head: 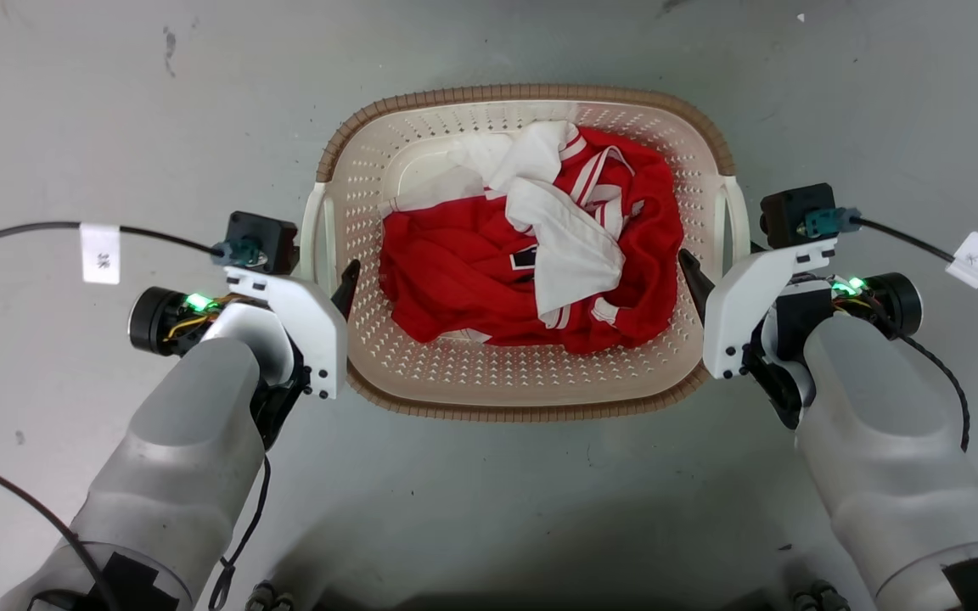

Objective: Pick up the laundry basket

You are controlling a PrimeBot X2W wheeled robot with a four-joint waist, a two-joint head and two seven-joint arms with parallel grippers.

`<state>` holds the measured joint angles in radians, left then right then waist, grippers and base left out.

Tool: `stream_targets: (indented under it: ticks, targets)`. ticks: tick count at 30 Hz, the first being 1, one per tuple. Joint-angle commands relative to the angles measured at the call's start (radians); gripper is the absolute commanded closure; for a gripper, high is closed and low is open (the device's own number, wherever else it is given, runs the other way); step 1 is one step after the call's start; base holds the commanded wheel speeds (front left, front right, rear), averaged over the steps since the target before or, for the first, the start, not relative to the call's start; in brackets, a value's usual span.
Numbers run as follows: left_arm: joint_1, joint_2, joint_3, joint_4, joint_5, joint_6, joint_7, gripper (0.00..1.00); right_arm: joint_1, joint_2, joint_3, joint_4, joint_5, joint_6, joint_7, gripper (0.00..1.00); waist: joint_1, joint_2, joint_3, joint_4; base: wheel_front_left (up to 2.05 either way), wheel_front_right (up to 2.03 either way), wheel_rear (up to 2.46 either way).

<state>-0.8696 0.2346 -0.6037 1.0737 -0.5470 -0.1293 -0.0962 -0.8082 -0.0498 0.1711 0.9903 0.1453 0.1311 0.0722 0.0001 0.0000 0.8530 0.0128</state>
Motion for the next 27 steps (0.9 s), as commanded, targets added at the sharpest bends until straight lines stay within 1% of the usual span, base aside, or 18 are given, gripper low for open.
stream_targets:
  ticks: [1,4,10,11,16,18,19,20,21,22,23,24,27]
  targets:
    - [-0.019,0.012,-0.044,-0.015,-0.033,-0.001,0.025,0.00,-0.033,-0.001,0.008,0.035,0.036,-0.001,0.007,0.00,-0.0001,0.0000,0.009,0.006,0.00,0.00,0.00]
    - [-0.024,0.028,-0.101,-0.026,-0.085,-0.001,0.058,0.00,-0.062,-0.001,0.034,0.082,0.084,-0.001,0.016,0.00,-0.0001,0.0000,0.018,0.006,0.00,0.00,0.00]
    - [-0.038,0.054,-0.195,-0.047,-0.170,-0.001,0.068,0.00,-0.120,-0.001,0.064,0.159,0.079,-0.001,-0.009,0.00,-0.0001,0.0000,0.033,0.005,0.00,0.00,0.00]
    - [-0.046,0.061,-0.239,-0.054,-0.207,-0.001,0.069,0.00,-0.146,-0.001,0.073,0.188,0.076,-0.001,-0.018,0.00,-0.0001,0.0000,0.037,0.007,0.00,0.00,0.00]
    - [-0.064,0.064,-0.304,-0.054,-0.259,-0.001,0.065,0.00,-0.179,-0.001,0.081,0.232,0.060,-0.001,-0.014,0.00,-0.0001,0.0000,0.044,0.012,0.00,0.00,0.00]
    - [-0.066,0.060,-0.330,-0.058,-0.285,-0.001,0.081,0.00,-0.189,-0.001,0.078,0.242,0.049,-0.001,-0.012,0.00,-0.0001,0.0000,0.047,0.014,0.00,0.00,0.00]
    - [-0.068,0.059,-0.346,-0.064,-0.297,-0.001,0.089,0.59,-0.193,-0.001,0.077,0.247,0.046,-0.001,-0.012,0.00,-0.0001,0.0000,0.048,0.014,0.00,0.00,0.00]
    - [-0.068,0.059,-0.346,-0.064,-0.297,-0.001,0.089,0.59,-0.193,-0.001,0.077,0.247,0.046,-0.001,-0.012,0.00,-0.0001,0.0000,0.048,0.014,0.00,0.00,0.00]
    - [-0.071,0.061,-0.359,-0.072,-0.312,-0.001,0.096,1.00,-0.196,-0.001,0.077,0.251,0.042,-0.001,-0.011,0.00,-0.0001,0.0000,0.049,0.015,0.00,0.00,0.00]
    - [-0.074,0.066,-0.376,-0.082,-0.325,-0.001,0.103,1.00,-0.198,-0.001,0.078,0.253,0.041,-0.001,-0.010,0.00,-0.0001,0.0000,0.051,0.015,0.00,0.00,0.00]
    - [-0.079,0.074,-0.390,-0.090,-0.336,-0.002,0.105,1.00,-0.201,-0.001,0.079,0.255,0.042,-0.001,-0.010,0.56,-0.0001,0.0000,0.053,0.016,0.00,0.00,0.00]
    - [-0.083,0.075,-0.403,-0.096,-0.347,-0.002,0.102,1.00,-0.205,-0.001,0.079,0.257,0.041,-0.001,-0.009,1.00,-0.0001,0.0000,0.055,0.017,0.00,0.00,0.00]
    - [-0.087,0.081,-0.437,-0.105,-0.381,-0.003,0.097,1.00,-0.205,-0.001,0.085,0.262,0.041,0.000,-0.007,1.00,-0.0001,0.0000,0.060,0.020,0.00,0.00,0.00]
